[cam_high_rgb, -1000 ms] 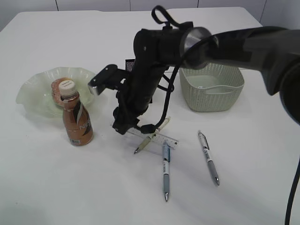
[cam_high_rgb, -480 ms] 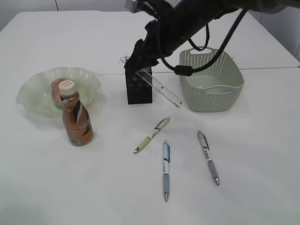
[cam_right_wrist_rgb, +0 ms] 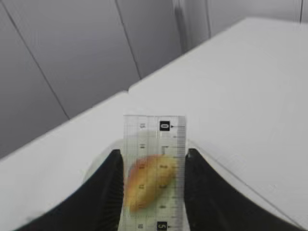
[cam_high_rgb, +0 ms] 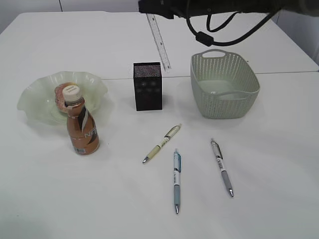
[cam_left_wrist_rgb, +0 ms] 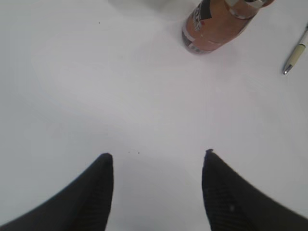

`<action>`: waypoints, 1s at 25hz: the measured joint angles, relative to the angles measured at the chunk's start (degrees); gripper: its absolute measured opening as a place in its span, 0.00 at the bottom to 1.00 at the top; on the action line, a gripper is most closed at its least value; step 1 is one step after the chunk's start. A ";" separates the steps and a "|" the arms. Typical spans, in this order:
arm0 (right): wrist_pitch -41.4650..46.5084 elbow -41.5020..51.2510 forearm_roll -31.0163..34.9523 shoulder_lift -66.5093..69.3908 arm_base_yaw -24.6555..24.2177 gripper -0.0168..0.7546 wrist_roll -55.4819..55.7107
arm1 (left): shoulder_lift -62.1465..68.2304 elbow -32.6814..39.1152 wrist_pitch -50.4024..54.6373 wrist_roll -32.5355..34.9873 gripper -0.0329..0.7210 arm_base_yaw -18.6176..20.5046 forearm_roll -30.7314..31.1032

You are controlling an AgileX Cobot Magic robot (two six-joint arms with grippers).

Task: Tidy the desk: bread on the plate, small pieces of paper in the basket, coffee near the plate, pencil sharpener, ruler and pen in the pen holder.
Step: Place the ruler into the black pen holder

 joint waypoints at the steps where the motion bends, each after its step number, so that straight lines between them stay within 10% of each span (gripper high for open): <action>1: -0.28 0.00 4.52 1.18 -0.26 0.38 -3.14 | 0.00 0.00 0.22 0.00 0.62 0.00 0.00; 6: -0.38 -1.62 18.14 7.45 -0.73 0.38 -16.12 | 0.00 0.00 1.77 0.00 0.62 0.00 0.00; 25: -3.15 -21.96 19.69 22.45 0.26 0.38 -18.30 | 0.00 0.00 4.89 0.00 0.62 0.00 0.21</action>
